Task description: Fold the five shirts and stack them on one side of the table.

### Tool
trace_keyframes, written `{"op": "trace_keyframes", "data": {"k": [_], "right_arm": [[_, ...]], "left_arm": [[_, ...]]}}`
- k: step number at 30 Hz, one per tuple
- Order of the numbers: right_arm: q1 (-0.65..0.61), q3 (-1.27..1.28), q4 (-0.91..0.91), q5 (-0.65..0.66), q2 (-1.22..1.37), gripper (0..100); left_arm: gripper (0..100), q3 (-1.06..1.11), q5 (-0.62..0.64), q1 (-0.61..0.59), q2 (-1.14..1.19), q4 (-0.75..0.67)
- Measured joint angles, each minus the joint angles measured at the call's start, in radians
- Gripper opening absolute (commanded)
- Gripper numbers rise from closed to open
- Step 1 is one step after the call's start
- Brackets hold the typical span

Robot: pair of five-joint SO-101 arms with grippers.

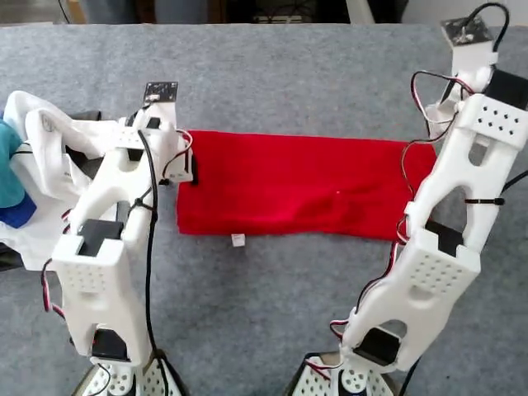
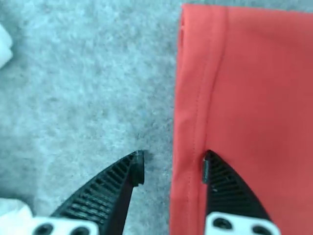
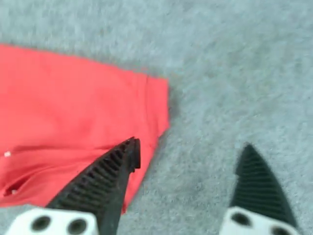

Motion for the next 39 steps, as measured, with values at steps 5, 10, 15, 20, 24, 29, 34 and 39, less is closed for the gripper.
{"op": "trace_keyframes", "data": {"k": [5, 10, 15, 20, 24, 29, 34, 39], "right_arm": [[0.0, -0.058, 0.0, -0.041, 0.0, 14.9], [0.0, -0.132, 0.0, -0.048, 0.0, 13.1], [0.0, -0.215, 0.0, -0.078, 0.0, 13.1], [0.0, -0.288, 0.0, -0.084, 0.0, 13.1], [0.0, -0.302, -0.003, -0.087, 0.0, 13.1], [0.0, -0.345, -0.011, -0.137, 0.002, 13.1], [0.032, -0.417, -0.011, -0.193, 0.0, 13.1], [0.094, -0.437, -0.025, -0.198, 0.0, 13.1]], "left_arm": [[20, -0.075, 0.0, -0.002, 0.06, 0.064], [11, -0.118, 0.003, 0.026, 0.094, 0.107], [7, -0.123, 0.018, 0.074, 0.132, 0.114], [5, -0.138, 0.052, 0.074, 0.149, 0.115], [3, -0.144, 0.054, 0.074, 0.155, 0.118], [3, -0.144, 0.054, 0.075, 0.155, 0.118], [3, -0.209, -0.018, 0.044, 0.155, 0.161], [3, -0.37, -0.086, -0.061, 0.163, 0.288]]}}
